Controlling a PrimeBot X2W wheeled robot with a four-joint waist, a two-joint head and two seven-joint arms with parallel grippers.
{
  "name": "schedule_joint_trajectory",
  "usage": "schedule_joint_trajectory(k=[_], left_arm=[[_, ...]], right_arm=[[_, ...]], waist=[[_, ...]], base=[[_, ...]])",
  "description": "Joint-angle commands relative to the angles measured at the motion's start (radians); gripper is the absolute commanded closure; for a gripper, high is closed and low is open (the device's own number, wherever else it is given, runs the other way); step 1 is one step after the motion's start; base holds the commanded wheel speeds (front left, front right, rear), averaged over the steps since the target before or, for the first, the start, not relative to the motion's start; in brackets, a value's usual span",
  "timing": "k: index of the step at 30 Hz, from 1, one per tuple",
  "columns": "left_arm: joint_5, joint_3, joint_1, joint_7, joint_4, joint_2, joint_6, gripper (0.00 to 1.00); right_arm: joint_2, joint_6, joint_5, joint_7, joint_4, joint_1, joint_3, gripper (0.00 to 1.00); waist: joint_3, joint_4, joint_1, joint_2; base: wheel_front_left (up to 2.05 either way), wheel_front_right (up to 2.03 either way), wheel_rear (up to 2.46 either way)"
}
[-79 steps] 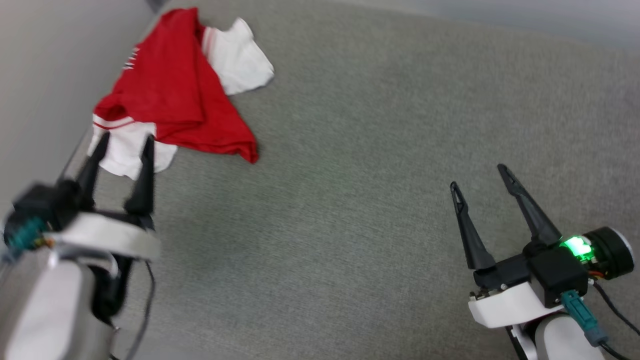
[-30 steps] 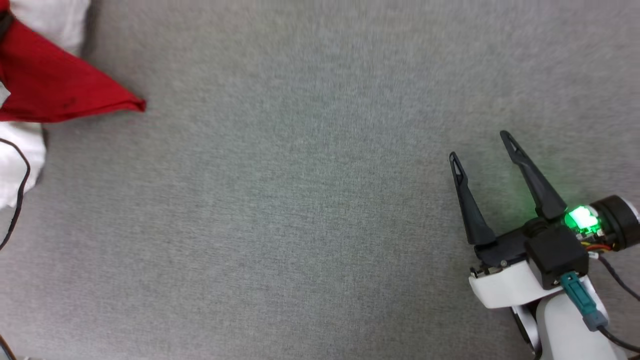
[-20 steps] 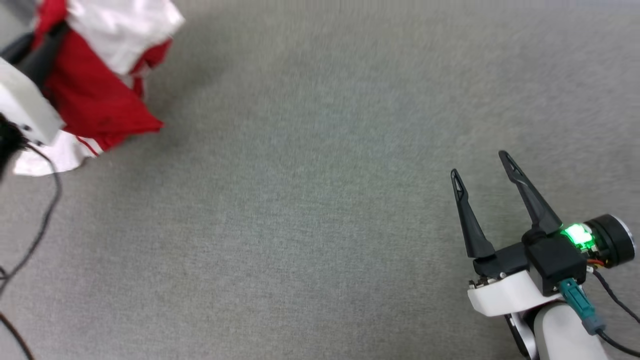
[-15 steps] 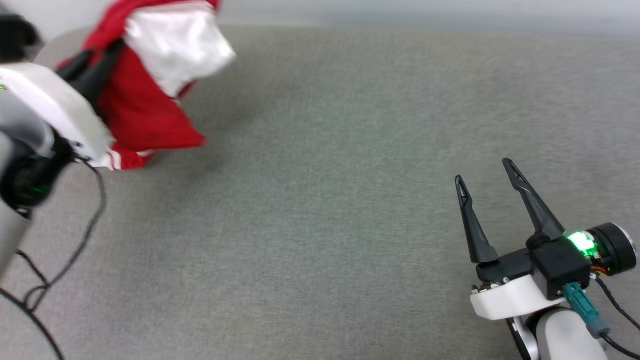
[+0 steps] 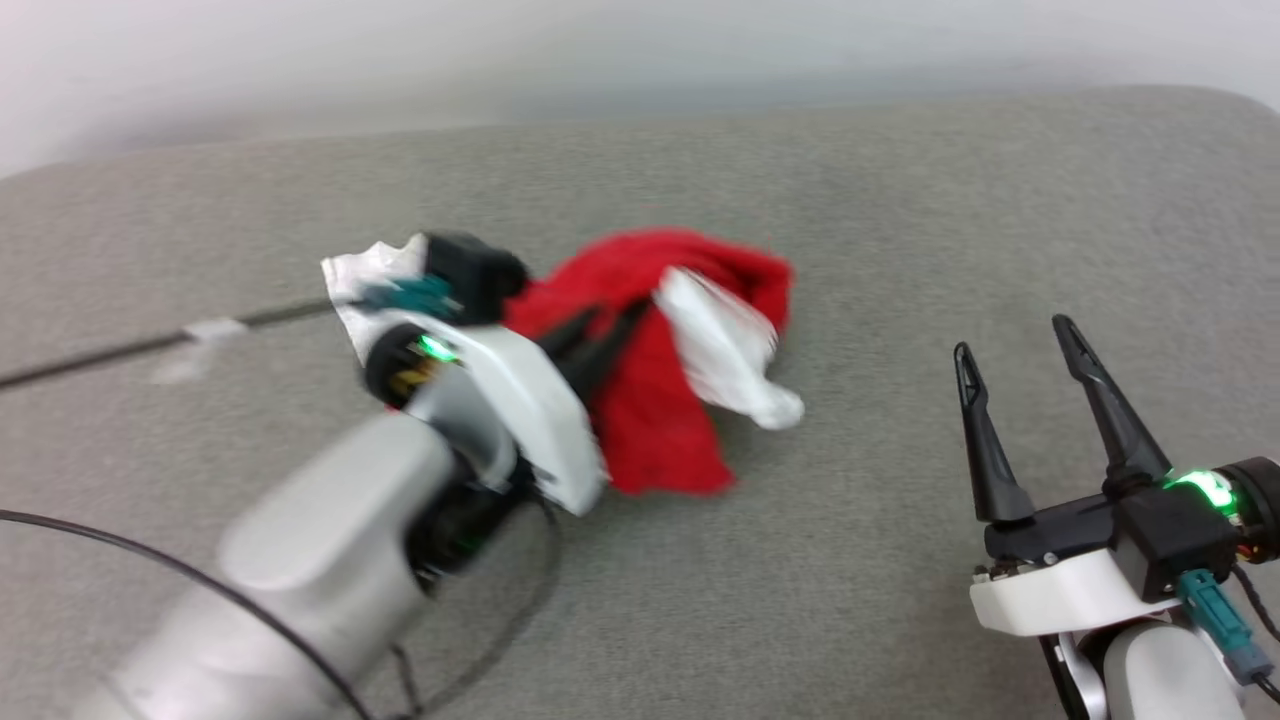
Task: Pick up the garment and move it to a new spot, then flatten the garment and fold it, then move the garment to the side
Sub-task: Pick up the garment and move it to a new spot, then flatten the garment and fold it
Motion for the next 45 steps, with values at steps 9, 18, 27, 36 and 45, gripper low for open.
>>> schedule_joint_trajectory(k=[9, 18, 27, 36, 45], left_arm=[[0.048, -0.119, 0.048, -0.044, 0.153, -0.218, -0.012, 0.00], [0.108, -0.071, 0.017, -0.229, 0.234, -0.221, -0.059, 0.00], [0.348, 0.255, 0.139, -0.257, 0.052, -0.074, 0.023, 0.00], [0.603, 0.603, 0.520, -0.257, -0.219, -0.049, 0.020, 0.00], [0.787, 0.770, 0.748, -0.258, -0.334, -0.202, -0.046, 0.00]], right_arm=[[0.003, -0.001, 0.023, -0.002, -0.021, -0.020, -0.013, 0.00], [0.003, -0.001, 0.017, -0.002, 0.000, 0.003, -0.017, 0.00], [0.003, -0.001, -0.005, -0.002, 0.007, 0.043, -0.023, 0.00], [0.003, -0.001, -0.010, -0.002, 0.003, 0.079, -0.028, 0.00], [0.003, -0.001, -0.002, -0.002, -0.001, 0.092, -0.020, 0.00]], waist=[[0.042, -0.079, 0.0001, 0.0000], [-0.008, -0.041, 0.0001, 0.0000], [-0.089, 0.043, 0.0001, 0.0000], [-0.118, 0.103, 0.0001, 0.0000], [-0.115, 0.126, 0.0001, 0.0000]], base=[[0.00, 0.00, 0.00], [0.00, 0.00, 0.00], [0.00, 0.00, 0.00], [0.00, 0.00, 0.00], [0.00, 0.00, 0.00]])
